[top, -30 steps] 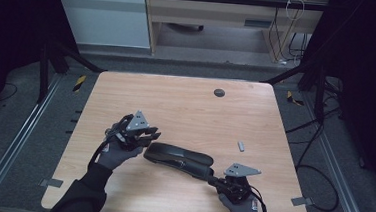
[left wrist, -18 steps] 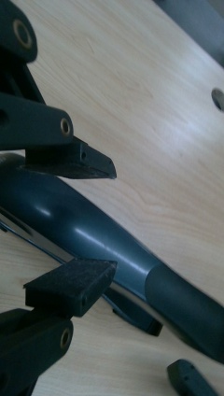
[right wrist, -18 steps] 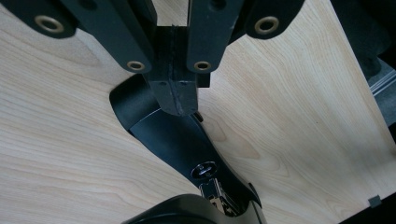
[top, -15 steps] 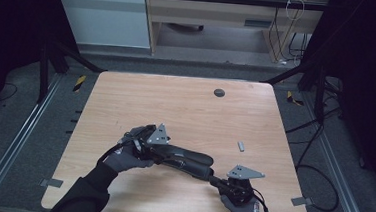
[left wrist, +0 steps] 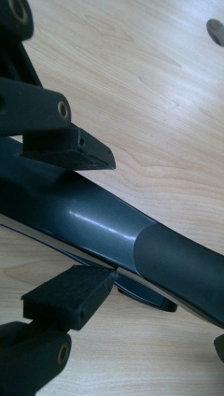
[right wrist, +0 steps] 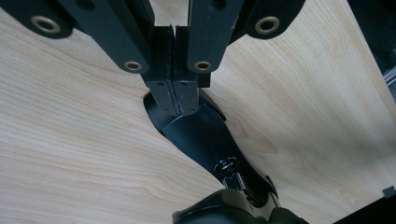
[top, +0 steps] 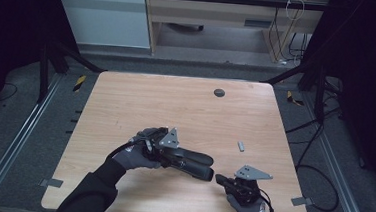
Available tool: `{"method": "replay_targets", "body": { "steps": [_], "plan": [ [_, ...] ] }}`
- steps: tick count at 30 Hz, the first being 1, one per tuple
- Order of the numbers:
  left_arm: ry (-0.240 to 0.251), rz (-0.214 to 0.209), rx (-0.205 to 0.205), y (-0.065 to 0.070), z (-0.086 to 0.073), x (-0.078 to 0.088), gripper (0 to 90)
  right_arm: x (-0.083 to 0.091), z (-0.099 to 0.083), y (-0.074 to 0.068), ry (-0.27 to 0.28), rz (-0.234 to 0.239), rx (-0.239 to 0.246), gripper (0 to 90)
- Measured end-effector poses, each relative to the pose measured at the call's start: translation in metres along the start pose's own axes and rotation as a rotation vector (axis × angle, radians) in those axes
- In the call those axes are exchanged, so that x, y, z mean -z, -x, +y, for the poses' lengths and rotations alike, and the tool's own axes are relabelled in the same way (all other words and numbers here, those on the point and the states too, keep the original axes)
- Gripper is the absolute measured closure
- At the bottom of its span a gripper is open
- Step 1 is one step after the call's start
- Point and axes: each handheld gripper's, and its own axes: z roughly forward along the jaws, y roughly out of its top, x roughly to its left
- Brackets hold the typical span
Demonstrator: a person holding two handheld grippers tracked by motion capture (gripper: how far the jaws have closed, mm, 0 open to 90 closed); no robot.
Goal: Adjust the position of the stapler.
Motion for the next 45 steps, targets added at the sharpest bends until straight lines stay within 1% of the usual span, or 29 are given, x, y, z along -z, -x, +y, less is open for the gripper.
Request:
{"method": "replay_targets", "body": {
  "steps": [3, 10, 14, 20, 21, 24, 26, 29, 30, 32, 35, 37, 42, 45],
  "plan": [
    [-0.005, -0.015, -0.011, -0.0009, 0.0018, -0.0033, 38.8, -0.0001, -0.0003, 0.0012, 0.001, -0.004, 0.003, 89.5],
    [-0.022, -0.052, -0.019, -0.0044, 0.0050, -0.0084, 38.2, -0.0003, -0.0011, 0.0053, -0.001, -0.012, -0.002, 89.4],
    [-0.022, -0.059, -0.018, -0.0054, 0.0050, -0.0086, 38.4, -0.0006, -0.0013, 0.0062, -0.004, -0.011, 0.000, 89.4],
    [-0.028, -0.047, -0.016, -0.0033, 0.0065, -0.0085, 38.8, -0.0014, -0.0017, 0.0068, -0.011, -0.010, -0.002, 89.5],
    [-0.037, -0.046, -0.016, -0.0031, 0.0070, -0.0080, 38.9, -0.0018, -0.0018, 0.0069, -0.010, -0.011, -0.002, 89.5],
    [-0.041, -0.034, -0.002, -0.0013, 0.0084, -0.0077, 39.6, -0.0024, -0.0021, 0.0073, -0.011, -0.011, 0.000, 89.6],
    [-0.030, -0.027, 0.017, -0.0012, 0.0083, -0.0068, 41.9, -0.0027, -0.0024, 0.0075, -0.013, -0.012, 0.001, 89.6],
    [-0.017, -0.041, 0.044, -0.0025, 0.0076, -0.0054, 46.7, -0.0027, -0.0028, 0.0080, -0.012, -0.012, 0.001, 89.7],
    [-0.018, -0.045, 0.046, -0.0023, 0.0079, -0.0048, 47.7, -0.0027, -0.0028, 0.0079, -0.013, -0.011, -0.001, 89.6],
    [-0.022, -0.040, 0.049, -0.0002, 0.0091, -0.0047, 49.4, -0.0036, -0.0028, 0.0080, -0.015, -0.010, 0.001, 89.6],
    [-0.027, -0.038, 0.051, 0.0017, 0.0099, -0.0043, 49.8, -0.0035, -0.0027, 0.0079, -0.017, -0.010, -0.002, 89.6],
    [-0.032, -0.034, 0.042, 0.0023, 0.0102, -0.0040, 50.1, -0.0031, -0.0027, 0.0081, -0.014, -0.008, -0.003, 89.6],
    [-0.026, -0.033, 0.025, 0.0029, 0.0094, -0.0046, 50.2, -0.0044, -0.0030, 0.0081, -0.010, -0.010, 0.001, 89.6],
    [-0.025, -0.031, 0.025, 0.0030, 0.0093, -0.0045, 50.2, -0.0080, -0.0024, 0.0069, -0.002, -0.031, 0.010, 90.0]
  ]
}}
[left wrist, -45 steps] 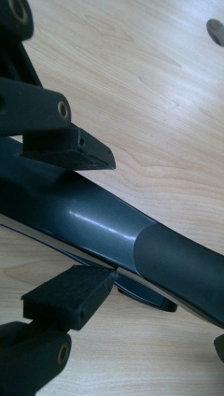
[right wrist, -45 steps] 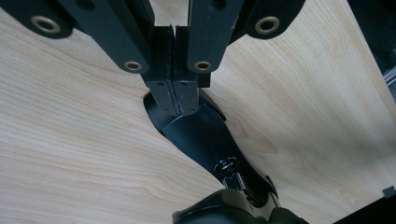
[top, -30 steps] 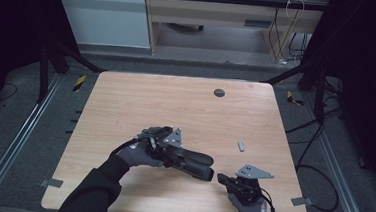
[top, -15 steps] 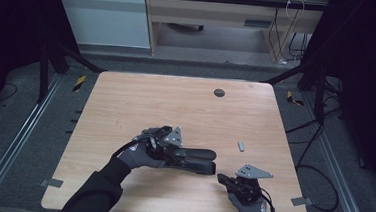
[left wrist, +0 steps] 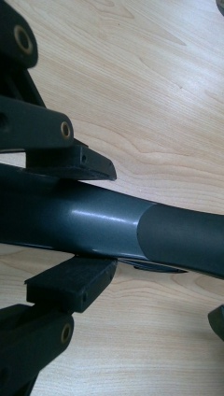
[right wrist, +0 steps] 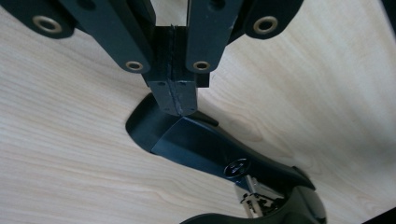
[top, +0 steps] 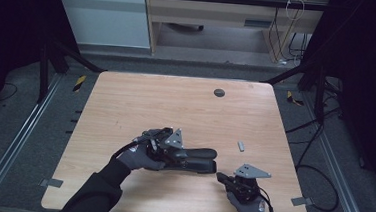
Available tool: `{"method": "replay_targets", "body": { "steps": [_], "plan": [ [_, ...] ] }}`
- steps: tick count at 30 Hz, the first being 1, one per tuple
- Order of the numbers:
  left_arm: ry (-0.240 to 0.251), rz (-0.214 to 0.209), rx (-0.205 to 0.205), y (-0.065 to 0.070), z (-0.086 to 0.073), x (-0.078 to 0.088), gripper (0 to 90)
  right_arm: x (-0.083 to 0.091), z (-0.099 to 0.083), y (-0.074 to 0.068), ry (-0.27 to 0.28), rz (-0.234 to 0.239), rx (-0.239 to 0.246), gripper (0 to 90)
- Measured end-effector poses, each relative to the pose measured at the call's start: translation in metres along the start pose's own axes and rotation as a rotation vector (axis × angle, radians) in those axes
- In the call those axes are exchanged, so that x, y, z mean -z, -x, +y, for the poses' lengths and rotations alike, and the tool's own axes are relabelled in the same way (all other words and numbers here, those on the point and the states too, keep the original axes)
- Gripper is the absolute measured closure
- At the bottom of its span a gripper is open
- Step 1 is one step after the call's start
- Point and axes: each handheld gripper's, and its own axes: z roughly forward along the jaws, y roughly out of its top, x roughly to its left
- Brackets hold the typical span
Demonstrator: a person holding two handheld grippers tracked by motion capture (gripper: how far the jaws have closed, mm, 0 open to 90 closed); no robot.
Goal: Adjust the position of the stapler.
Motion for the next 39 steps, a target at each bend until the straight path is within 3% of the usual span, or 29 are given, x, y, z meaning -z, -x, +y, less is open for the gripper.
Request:
{"method": "replay_targets", "body": {
  "steps": [8, 12, 16, 24, 29, 33, 39],
  "plan": [
    [0.019, 0.022, 0.013, 0.002, -0.002, 0.003, 49.8, -0.007, 0.004, 0.002, 0.042, -0.041, -0.009, 90.0],
    [0.084, 0.041, 0.049, 0.003, -0.004, 0.016, 47.8, -0.005, 0.003, 0.005, 0.059, -0.055, -0.014, 90.0],
    [0.140, 0.116, 0.102, 0.007, -0.006, 0.030, 46.0, -0.002, 0.002, 0.009, 0.075, -0.069, -0.026, 90.0],
    [0.272, 0.265, 0.212, 0.026, -0.011, 0.039, 43.0, 0.007, 0.000, 0.017, 0.106, -0.110, -0.050, 90.0],
    [0.307, 0.377, 0.245, 0.042, -0.010, 0.036, 40.9, 0.010, -0.002, 0.020, 0.113, -0.125, -0.052, 90.0],
    [0.313, 0.432, 0.244, 0.054, -0.011, 0.032, 40.0, 0.012, -0.005, 0.024, 0.113, -0.137, -0.065, 89.8],
    [0.281, 0.490, 0.233, 0.065, -0.008, 0.023, 38.5, 0.014, -0.005, 0.023, 0.122, -0.148, -0.064, 90.0]
  ]
}}
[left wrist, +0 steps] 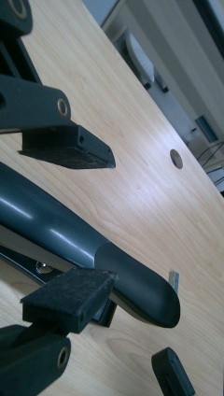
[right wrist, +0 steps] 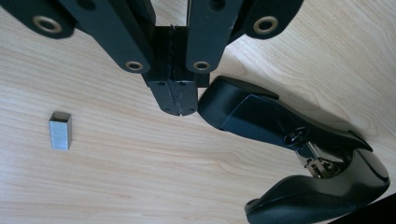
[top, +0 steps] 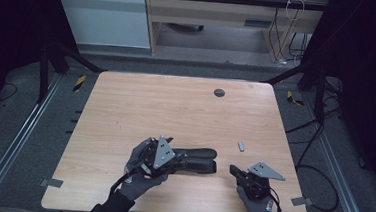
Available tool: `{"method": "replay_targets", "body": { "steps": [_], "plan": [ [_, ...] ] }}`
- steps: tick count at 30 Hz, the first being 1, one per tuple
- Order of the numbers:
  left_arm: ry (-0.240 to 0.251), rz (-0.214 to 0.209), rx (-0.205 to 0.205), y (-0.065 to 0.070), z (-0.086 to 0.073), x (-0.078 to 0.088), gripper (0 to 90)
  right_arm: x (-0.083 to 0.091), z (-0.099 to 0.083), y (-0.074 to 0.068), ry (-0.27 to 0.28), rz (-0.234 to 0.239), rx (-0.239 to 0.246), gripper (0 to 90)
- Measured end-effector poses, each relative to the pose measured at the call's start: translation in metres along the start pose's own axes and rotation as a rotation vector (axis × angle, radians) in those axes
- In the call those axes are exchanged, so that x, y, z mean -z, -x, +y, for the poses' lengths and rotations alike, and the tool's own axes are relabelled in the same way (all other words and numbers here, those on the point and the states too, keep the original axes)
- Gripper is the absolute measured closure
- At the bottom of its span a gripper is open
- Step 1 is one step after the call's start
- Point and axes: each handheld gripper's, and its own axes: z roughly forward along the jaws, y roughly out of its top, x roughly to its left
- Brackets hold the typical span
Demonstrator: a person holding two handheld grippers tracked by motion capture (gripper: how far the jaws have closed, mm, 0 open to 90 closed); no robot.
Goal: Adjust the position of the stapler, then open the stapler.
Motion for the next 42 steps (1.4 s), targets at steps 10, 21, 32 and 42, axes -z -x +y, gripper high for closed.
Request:
{"method": "replay_targets", "body": {
  "steps": [10, 21, 32, 42],
  "plan": [
    [0.014, 0.099, -0.081, 0.031, 0.009, -0.004, 34.1, 0.003, 0.000, 0.002, 0.009, -0.022, -0.007, 90.0],
    [-0.035, 0.089, -0.124, 0.044, 0.012, -0.017, 32.3, 0.004, 0.000, 0.004, 0.005, -0.041, -0.016, 90.0],
    [-0.091, 0.121, -0.216, 0.053, 0.019, -0.035, 32.2, 0.002, -0.001, 0.000, -0.003, -0.030, -0.010, 90.0],
    [-0.114, 0.132, -0.287, 0.060, 0.024, -0.044, 36.9, -0.003, -0.001, -0.008, -0.008, -0.015, 0.002, 90.0]
  ]
}}
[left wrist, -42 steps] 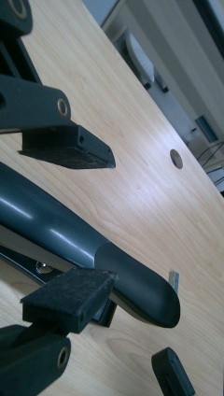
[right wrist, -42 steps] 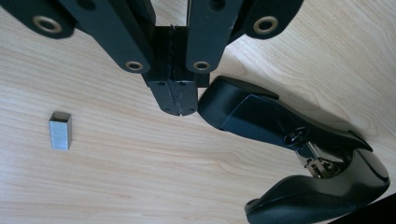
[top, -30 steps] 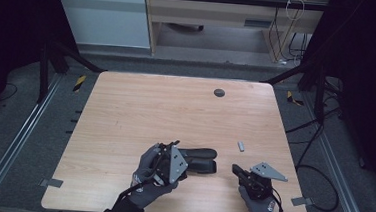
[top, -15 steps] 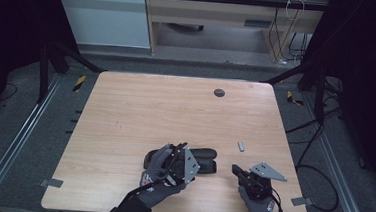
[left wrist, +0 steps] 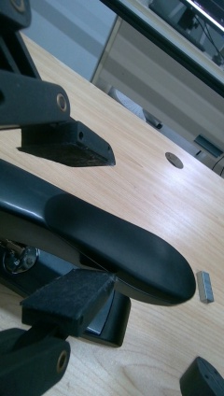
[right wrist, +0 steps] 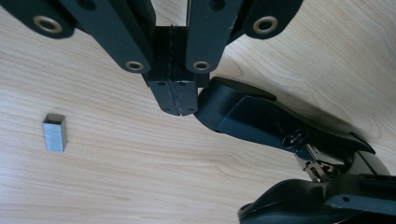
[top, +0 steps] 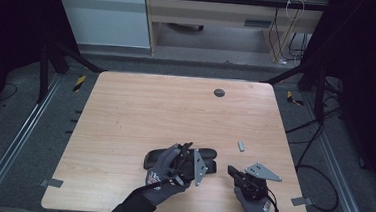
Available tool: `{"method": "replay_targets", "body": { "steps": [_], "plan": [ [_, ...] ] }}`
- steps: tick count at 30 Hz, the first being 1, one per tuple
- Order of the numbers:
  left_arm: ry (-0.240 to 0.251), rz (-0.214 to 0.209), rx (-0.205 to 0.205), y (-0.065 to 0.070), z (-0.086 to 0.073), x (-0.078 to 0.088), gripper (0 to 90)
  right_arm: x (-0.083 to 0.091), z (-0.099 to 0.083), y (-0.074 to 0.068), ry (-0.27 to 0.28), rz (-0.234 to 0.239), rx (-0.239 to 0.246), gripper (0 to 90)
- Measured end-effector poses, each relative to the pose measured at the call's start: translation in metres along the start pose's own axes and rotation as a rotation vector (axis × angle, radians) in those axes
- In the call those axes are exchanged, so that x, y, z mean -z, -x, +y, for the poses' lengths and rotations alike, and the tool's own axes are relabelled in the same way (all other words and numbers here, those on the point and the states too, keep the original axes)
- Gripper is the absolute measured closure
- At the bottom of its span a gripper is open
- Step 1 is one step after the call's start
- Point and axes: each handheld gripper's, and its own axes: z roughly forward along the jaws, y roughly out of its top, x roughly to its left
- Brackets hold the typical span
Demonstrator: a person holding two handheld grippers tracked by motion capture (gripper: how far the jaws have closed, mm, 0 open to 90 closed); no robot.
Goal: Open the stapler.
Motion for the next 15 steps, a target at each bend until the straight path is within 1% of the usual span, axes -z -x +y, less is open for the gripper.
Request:
{"method": "replay_targets", "body": {
  "steps": [3, 4, 5, 6, 7, 9, 11, 14, 15],
  "plan": [
    [0.008, 0.000, -0.011, 0.002, 0.003, -0.001, 38.3, -0.002, 0.001, -0.001, 0.003, 0.008, -0.007, 90.0],
    [-0.001, -0.002, -0.023, 0.002, 0.004, 0.000, 38.9, -0.003, 0.001, -0.001, 0.001, 0.012, -0.009, 90.0],
    [0.007, 0.001, -0.018, 0.004, 0.005, -0.001, 39.5, -0.004, 0.002, -0.002, 0.003, 0.012, -0.011, 90.0],
    [0.006, 0.002, -0.023, 0.005, 0.005, -0.001, 39.9, -0.004, 0.002, -0.002, 0.005, 0.015, -0.011, 90.0],
    [-0.001, 0.001, -0.027, 0.006, 0.005, -0.001, 40.6, -0.005, 0.002, -0.003, 0.002, 0.016, -0.012, 90.0],
    [-0.010, 0.007, -0.050, 0.008, 0.005, -0.003, 40.8, -0.006, 0.001, -0.004, -0.001, 0.018, -0.003, 90.0],
    [-0.012, 0.009, -0.052, 0.011, 0.004, -0.004, 40.8, -0.007, 0.002, -0.006, 0.001, 0.019, -0.004, 90.0],
    [-0.021, 0.016, -0.073, 0.015, 0.006, -0.006, 41.3, -0.009, 0.001, -0.008, 0.002, 0.027, -0.013, 90.0],
    [-0.024, 0.018, -0.080, 0.016, 0.006, -0.006, 41.5, -0.010, 0.001, -0.009, 0.001, 0.029, -0.009, 90.0]
  ]
}}
